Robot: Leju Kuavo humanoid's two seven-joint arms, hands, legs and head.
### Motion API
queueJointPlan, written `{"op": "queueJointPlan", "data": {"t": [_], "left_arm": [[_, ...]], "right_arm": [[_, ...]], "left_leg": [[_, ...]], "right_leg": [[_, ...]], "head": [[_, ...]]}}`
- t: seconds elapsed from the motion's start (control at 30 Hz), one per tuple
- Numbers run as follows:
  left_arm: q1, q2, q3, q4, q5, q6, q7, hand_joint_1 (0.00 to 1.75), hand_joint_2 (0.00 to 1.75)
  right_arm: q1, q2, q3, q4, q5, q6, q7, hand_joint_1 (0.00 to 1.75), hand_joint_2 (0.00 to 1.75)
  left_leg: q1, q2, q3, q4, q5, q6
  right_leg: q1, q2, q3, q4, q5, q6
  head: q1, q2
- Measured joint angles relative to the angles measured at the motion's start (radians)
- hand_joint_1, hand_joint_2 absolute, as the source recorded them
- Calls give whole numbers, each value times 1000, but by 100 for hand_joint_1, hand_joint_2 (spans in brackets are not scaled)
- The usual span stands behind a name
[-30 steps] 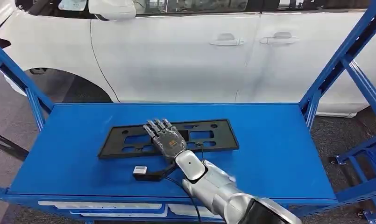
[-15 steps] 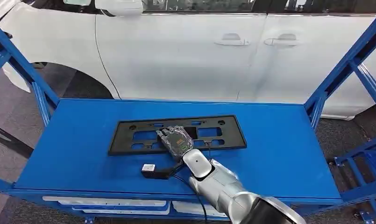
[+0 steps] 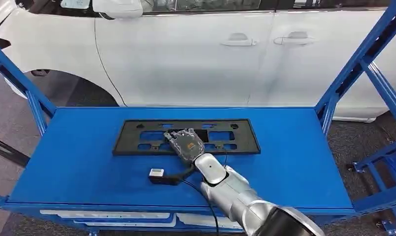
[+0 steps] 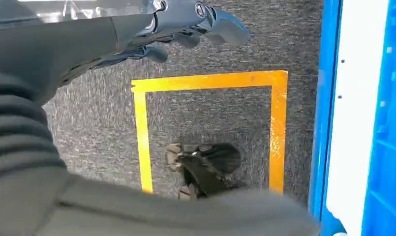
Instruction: Take the parts from the cabinet and place them on the table.
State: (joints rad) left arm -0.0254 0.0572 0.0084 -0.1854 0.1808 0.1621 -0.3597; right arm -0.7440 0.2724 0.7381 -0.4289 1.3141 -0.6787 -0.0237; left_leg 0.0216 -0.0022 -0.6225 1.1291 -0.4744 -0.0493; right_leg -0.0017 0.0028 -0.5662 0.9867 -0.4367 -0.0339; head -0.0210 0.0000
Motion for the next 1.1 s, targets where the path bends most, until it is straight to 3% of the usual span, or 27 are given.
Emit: {"op": "queueJointPlan", "data": {"t": [0.03, 0.07, 0.1, 0.17, 0.23, 0.27, 0.33, 0.37, 0.4, 0.43, 0.47, 0.53, 0.57, 0.67, 0.7, 0.73, 0.77, 0.8, 0.87, 0.9, 0.93, 0.97, 1.03, 1.07, 1.1], "left_arm": [[-1, 0, 2, 0, 1, 0, 0, 0, 175], [-3, 0, 6, 0, 3, 0, -2, 0, 175], [-3, -1, 9, 0, 5, 0, -5, 0, 175], [-4, -1, 18, 0, 8, 0, -12, 0, 175], [2, -2, 23, 0, 17, -11, -28, 0, 175], [1, -2, 28, 0, 24, -19, -44, 0, 175], [0, -4, 46, 0, 44, -37, -76, 0, 175], [1, -5, 57, 0, 64, -62, -92, 0, 175], [3, -5, 71, 0, 81, -81, -102, 0, 175], [4, -5, 83, 0, 94, -94, -113, 0, 175], [5, -7, 99, 0, 114, -106, -124, 0, 175], [3, -13, 135, 0, 144, -119, -144, 0, 175], [3, -16, 150, 0, 145, -119, -149, 0, 175], [1, -16, 172, 0, 140, -116, -152, 0, 175], [0, -17, 176, 0, 140, -112, -152, 0, 175], [-1, -17, 180, 0, 137, -109, -151, 0, 175], [0, -21, 184, 0, 131, -108, -149, 0, 175], [-1, -21, 185, 0, 124, -108, -145, 0, 175], [-1, -21, 191, 0, 122, -104, -138, 0, 175], [0, -21, 192, 0, 119, -103, -133, 0, 175], [1, -22, 193, 0, 118, -102, -127, 0, 175], [1, -22, 193, 0, 114, -100, -124, 0, 175], [-1, -22, 193, 0, 109, -97, -114, 0, 175], [-3, -22, 193, 0, 103, -94, -105, 0, 175], [-6, -22, 193, 0, 98, -93, -97, 0, 175]], "right_arm": [[6, -3, -20, -47, -13, -5, -22, 175, 175], [15, -7, -46, -106, -30, -9, -48, 175, 175], [20, -11, -68, -147, -51, -10, -71, 175, 175], [48, -23, -106, -258, -152, -6, -141, 175, 175], [77, -38, -135, -374, -293, 9, -223, 175, 175], [96, -50, -150, -449, -410, 21, -287, 175, 175], [147, -83, -182, -625, -690, 69, -428, 175, 175], [175, -105, -201, -732, -861, 108, -511, 175, 175], [202, -122, -216, -815, -972, 141, -564, 175, 175], [228, -140, -231, -905, -1083, 193, -607, 175, 175], [251, -158, -241, -997, -1188, 274, -628, 175, 175], [287, -197, -251, -1174, -1341, 478, -652, 175, 175], [299, -209, -258, -1230, -1375, 567, -654, 175, 175], [354, -225, -264, -1351, -1425, 753, -657, 175, 175], [369, -229, -263, -1370, -1429, 785, -658, 175, 175], [381, -231, -260, -1386, -1428, 810, -660, 175, 175], [391, -232, -254, -1395, -1412, 821, -661, 175, 175], [400, -232, -248, -1403, -1397, 826, -662, 175, 175], [417, -236, -231, -1408, -1371, 828, -662, 175, 175], [422, -238, -220, -1408, -1366, 828, -662, 175, 175], [423, -238, -209, -1408, -1366, 828, -662, 175, 175], [422, -239, -199, -1408, -1365, 828, -662, 175, 175], [413, -239, -183, -1408, -1367, 819, -661, 175, 175], [404, -239, -176, -1408, -1368, 810, -659, 175, 175], [396, -240, -170, -1408, -1369, 799, -658, 175, 175]], "left_leg": [[1, 1, 50, -105, 45, 2], [-5, 0, 66, -138, 27, 7], [-7, -2, 64, -140, 33, 18], [-10, -4, 58, -136, 33, 28], [1, -1, 61, -146, 41, 42], [0, -3, 60, -147, 41, 47], [-3, -3, 57, -146, 41, 56], [-4, -4, 57, -145, 40, 57], [-4, -6, 56, -143, 38, 59], [-5, -7, 57, -141, 36, 59], [-5, -8, 58, -139, 34, 58], [-8, -8, 62, -135, 27, 54], [-11, -7, 62, -134, 23, 49], [-15, -5, 64, -132, 16, 34], [-13, -5, 65, -133, 21, 27], [-13, -6, 63, -128, 12, 23], [-12, -3, 55, -107, -12, 17], [-10, -3, 34, -52, -52, 11], [-7, -3, -29, 109, -134, 3], [-8, -3, -54, 174, -156, 1], [-7, -3, -54, 185, -150, 1], [-8, -3, -30, 145, -124, 3], [-9, -3, 72, -36, -43, 14], [-11, -3, 119, -116, -21, 23], [-18, -3, 127, -144, -29, 28]], "right_leg": [[-1, 2, 0, 5, -3, 4], [5, 4, -3, 8, -6, 10], [6, 6, -8, 11, -5, 16], [4, 5, -9, 8, -3, 26], [2, 4, -12, 19, -15, 37], [3, 3, -26, 51, -39, 42], [-1, 3, -105, 218, -128, 48], [-1, 3, -146, 302, -159, 50], [-2, 3, -170, 347, -165, 51], [-2, 3, -171, 339, -146, 50], [-2, 3, -150, 289, -108, 48], [-1, 2, -59, 91, -8, 38], [1, 2, -33, 30, -2, 33], [6, 4, -30, 24, -6, 23], [8, 3, -29, 25, -2, 17], [-3, 0, -27, 14, 4, 8], [-2, -2, -27, 14, 6, 5], [-2, -3, -29, 14, 7, 2], [0, -4, -33, 14, 9, 0], [0, -5, -37, 15, 10, -2], [1, -5, -40, 17, 12, -2], [2, -4, -42, 18, 14, -2], [4, -4, -44, 20, 18, 1], [5, -4, -44, 20, 21, 4], [12, -4, -46, 23, 24, 9]], "head": [[0, 0], [0, 0], [1, 0], [0, 0], [0, 0], [2, 0], [3, 0], [3, 0], [4, 0], [4, 0], [4, 0], [4, 0], [5, 0], [3, 0], [3, 0], [3, 0], [2, 0], [-3, 0], [-2, 0], [-3, 0], [-3, 0], [-3, 0], [-3, 0], [-3, 0], [-3, 0]]}}
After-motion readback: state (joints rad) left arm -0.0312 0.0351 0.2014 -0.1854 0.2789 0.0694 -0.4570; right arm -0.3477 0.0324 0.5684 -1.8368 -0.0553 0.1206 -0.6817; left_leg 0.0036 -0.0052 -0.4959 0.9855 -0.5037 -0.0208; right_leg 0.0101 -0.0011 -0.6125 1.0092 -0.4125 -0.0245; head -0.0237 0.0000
